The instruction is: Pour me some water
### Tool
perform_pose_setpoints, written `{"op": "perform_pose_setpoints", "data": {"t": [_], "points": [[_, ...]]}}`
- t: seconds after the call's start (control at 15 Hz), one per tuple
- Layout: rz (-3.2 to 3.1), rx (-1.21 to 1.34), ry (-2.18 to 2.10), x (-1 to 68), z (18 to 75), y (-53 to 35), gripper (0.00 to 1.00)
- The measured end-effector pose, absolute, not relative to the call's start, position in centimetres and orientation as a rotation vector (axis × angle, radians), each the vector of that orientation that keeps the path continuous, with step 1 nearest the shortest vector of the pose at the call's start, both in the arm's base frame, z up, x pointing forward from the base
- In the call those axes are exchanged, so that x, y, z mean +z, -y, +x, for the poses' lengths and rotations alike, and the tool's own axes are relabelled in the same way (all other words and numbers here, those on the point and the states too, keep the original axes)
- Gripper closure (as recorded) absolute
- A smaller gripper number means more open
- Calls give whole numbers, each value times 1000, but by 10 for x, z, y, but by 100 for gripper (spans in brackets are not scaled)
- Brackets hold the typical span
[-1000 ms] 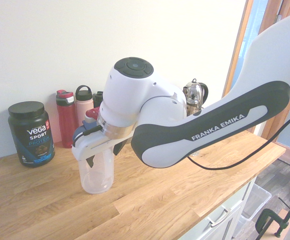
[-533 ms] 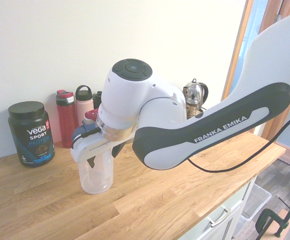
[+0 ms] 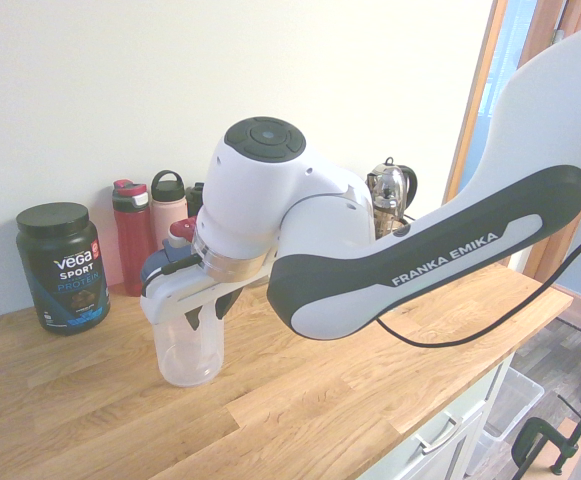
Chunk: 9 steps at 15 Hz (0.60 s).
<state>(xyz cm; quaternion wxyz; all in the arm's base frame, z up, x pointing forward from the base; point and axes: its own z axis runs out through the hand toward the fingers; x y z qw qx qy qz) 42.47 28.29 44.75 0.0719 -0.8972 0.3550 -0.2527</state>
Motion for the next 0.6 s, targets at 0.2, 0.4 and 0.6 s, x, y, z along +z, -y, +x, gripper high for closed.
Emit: {"op": "perform_pose_setpoints", "data": {"t": [0.2,0.4,0.6], "points": [[-2688,-759,-1095,448,430,-274,100],[-2683,-756,-1117,447,434,-267,100],[-2675,-761,-1131,450,436,-260,100]]}}
